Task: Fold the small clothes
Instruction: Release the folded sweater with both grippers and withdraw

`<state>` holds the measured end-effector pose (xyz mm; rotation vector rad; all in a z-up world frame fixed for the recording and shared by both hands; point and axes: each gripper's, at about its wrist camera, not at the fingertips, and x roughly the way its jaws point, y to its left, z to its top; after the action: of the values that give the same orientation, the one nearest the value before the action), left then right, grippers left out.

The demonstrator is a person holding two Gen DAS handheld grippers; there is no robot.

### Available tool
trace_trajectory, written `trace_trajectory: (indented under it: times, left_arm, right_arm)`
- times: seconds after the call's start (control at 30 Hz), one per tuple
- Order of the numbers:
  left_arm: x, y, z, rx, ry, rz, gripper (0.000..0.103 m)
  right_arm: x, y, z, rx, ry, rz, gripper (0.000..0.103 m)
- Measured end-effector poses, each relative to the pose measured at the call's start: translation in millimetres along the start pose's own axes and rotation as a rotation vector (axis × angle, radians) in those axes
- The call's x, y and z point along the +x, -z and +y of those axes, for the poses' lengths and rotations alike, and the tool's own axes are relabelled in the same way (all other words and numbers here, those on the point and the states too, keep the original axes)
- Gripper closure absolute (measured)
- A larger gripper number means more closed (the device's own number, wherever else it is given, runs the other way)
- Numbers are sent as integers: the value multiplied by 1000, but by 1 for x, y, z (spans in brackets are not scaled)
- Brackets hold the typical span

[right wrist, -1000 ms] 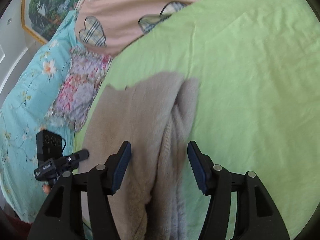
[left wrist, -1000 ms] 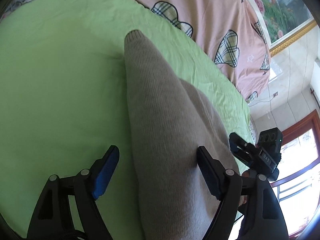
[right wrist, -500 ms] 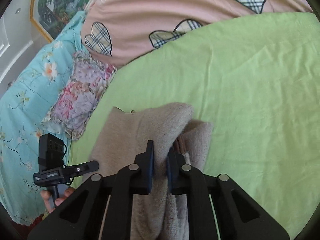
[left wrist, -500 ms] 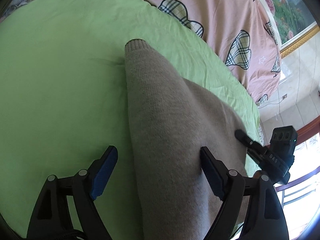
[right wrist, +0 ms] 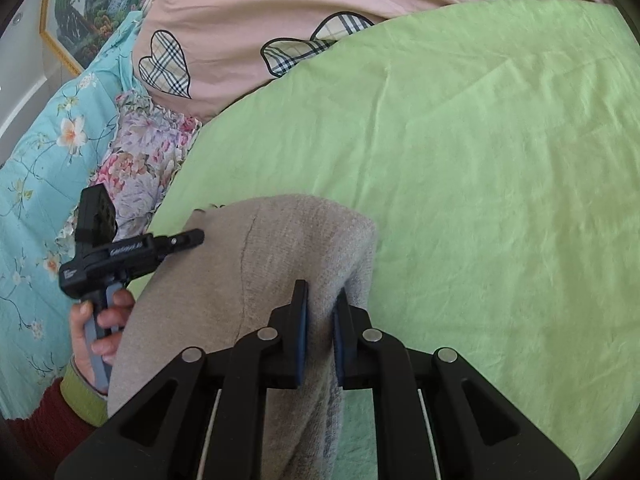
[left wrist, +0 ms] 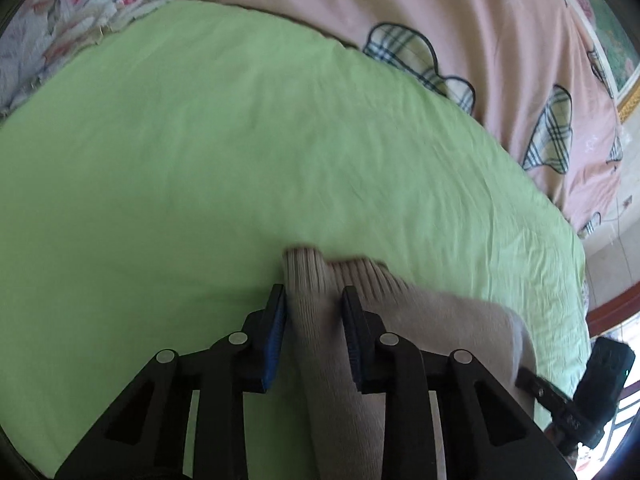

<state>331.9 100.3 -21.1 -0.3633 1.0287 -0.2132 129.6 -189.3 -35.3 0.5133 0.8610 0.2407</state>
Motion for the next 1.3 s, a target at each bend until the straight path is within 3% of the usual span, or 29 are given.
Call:
trace_trajectory:
  times: [0.13,0.23,0.33,0.47,0.53,0.7,0.9,1.17,1.23,1.3]
  left_arm:
    - [-29,-7,-1,5,21,-48,76]
    - [-60,16,-6,40,44,-71,73]
    - [-89,56,-12,81,68,-81,73]
    - [-123,122,-21,159,89,-85,65]
    - [-137,152,-26,231,80,-76,63]
    - [-164,218,-30,342,40,-61,48]
    - [-169,274,-37,430,38,-36,44]
    - [-132,278,-43,392,-140,-34,45]
    - [-127,276,-37,316,-156,-29,50]
    - [-130,275,-34,228,-128,-45,65]
  right_arm:
    - [-23,5,9,0,11,-18,89]
    - [-50,16,16,0,11,-57,89]
    - [-74,34,22,15,-5,-84,84]
    - [-95,69,30,25,-20,-76,76]
    - [-99,83,34,22,-18,-66,64]
    - [-104,114,40,13,-17,-35,63]
    - [-108,136,39,21,-16,-13,63]
    - [-106,148,46,15,-25,-1,63]
    - [-105,149,49,3,-18,-5,63]
    - [-101,148,53,-13,-17,-8,63]
